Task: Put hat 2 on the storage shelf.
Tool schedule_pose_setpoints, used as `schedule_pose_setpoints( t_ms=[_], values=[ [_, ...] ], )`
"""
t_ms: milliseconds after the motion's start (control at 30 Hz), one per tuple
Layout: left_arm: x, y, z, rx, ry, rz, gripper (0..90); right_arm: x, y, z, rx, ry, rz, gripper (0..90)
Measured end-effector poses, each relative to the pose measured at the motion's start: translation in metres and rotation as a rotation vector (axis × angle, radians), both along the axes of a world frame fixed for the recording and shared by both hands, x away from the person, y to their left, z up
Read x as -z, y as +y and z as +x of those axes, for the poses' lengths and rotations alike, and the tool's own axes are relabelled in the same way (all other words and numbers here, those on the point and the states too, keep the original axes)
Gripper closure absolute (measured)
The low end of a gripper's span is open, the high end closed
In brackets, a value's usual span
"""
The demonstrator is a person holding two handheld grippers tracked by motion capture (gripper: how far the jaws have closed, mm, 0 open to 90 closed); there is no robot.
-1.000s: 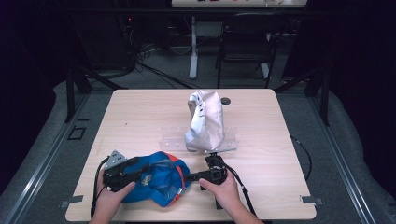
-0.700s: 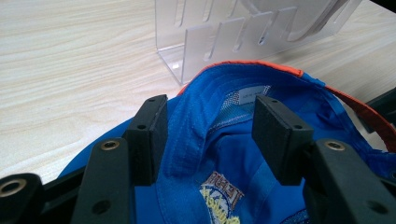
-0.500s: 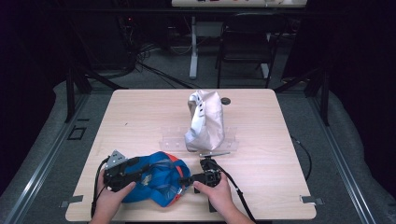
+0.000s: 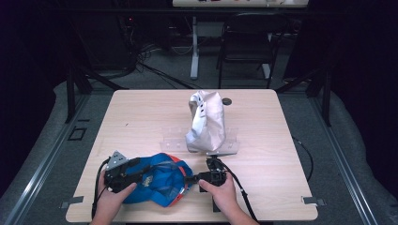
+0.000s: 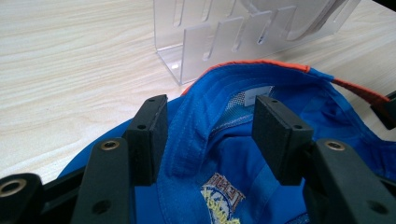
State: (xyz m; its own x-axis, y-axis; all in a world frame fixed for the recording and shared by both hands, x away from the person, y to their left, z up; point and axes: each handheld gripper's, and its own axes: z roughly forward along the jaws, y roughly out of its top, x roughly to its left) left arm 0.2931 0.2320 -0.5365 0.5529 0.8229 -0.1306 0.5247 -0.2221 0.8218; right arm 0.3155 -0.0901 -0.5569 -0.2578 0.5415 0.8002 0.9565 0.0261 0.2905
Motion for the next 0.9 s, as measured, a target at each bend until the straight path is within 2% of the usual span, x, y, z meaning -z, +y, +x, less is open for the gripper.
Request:
schedule_pose_setpoints(
  t_ms=[133, 167, 200, 233, 300, 533, 667, 700, 767, 800, 867, 900],
  values=[
    [0.0, -0.001, 0.0, 0.005, 0.003, 0.006, 46.2, -0.005, -0.009, -0.002, 0.012, 0.018, 0.003, 77.5],
    [0.0, -0.001, 0.0, 0.006, 0.004, 0.007, 46.2, -0.005, -0.011, -0.002, 0.025, 0.007, 0.003, 77.5],
    [0.0, -0.001, 0.0, 0.005, 0.002, 0.006, 46.2, -0.008, -0.015, -0.002, 0.018, 0.0, -0.043, 77.5],
    [0.0, -0.001, -0.001, 0.004, 0.002, 0.007, 46.1, -0.007, -0.017, -0.002, 0.025, -0.005, -0.007, 77.6],
    [-0.001, -0.001, -0.001, 0.004, 0.0, 0.009, 46.2, -0.008, -0.021, -0.004, 0.031, -0.004, -0.001, 77.5],
    [-0.001, -0.001, -0.001, 0.005, -0.002, 0.011, 46.1, -0.015, -0.047, -0.009, 0.045, -0.004, -0.015, 77.6],
    [-0.001, -0.002, -0.001, 0.002, -0.004, 0.01, 46.1, -0.018, -0.063, -0.014, 0.087, -0.006, -0.003, 77.5],
    [-0.001, -0.002, -0.001, 0.003, -0.004, 0.01, 46.1, -0.019, -0.069, -0.015, 0.074, -0.008, -0.018, 77.5],
    [-0.001, -0.003, -0.001, 0.007, -0.004, 0.011, 46.1, -0.021, -0.078, -0.017, 0.087, -0.008, -0.011, 77.5],
    [-0.001, -0.003, -0.001, 0.009, -0.004, 0.014, 46.2, -0.024, -0.087, -0.019, 0.115, -0.006, -0.006, 77.5],
    [-0.001, -0.005, -0.002, 0.013, 0.0, 0.016, 46.2, -0.026, -0.092, -0.019, 0.114, -0.007, -0.015, 77.6],
    [-0.001, -0.005, -0.002, 0.017, -0.005, 0.02, 46.2, -0.028, -0.096, -0.02, 0.128, -0.008, 0.011, 77.6]
  ],
)
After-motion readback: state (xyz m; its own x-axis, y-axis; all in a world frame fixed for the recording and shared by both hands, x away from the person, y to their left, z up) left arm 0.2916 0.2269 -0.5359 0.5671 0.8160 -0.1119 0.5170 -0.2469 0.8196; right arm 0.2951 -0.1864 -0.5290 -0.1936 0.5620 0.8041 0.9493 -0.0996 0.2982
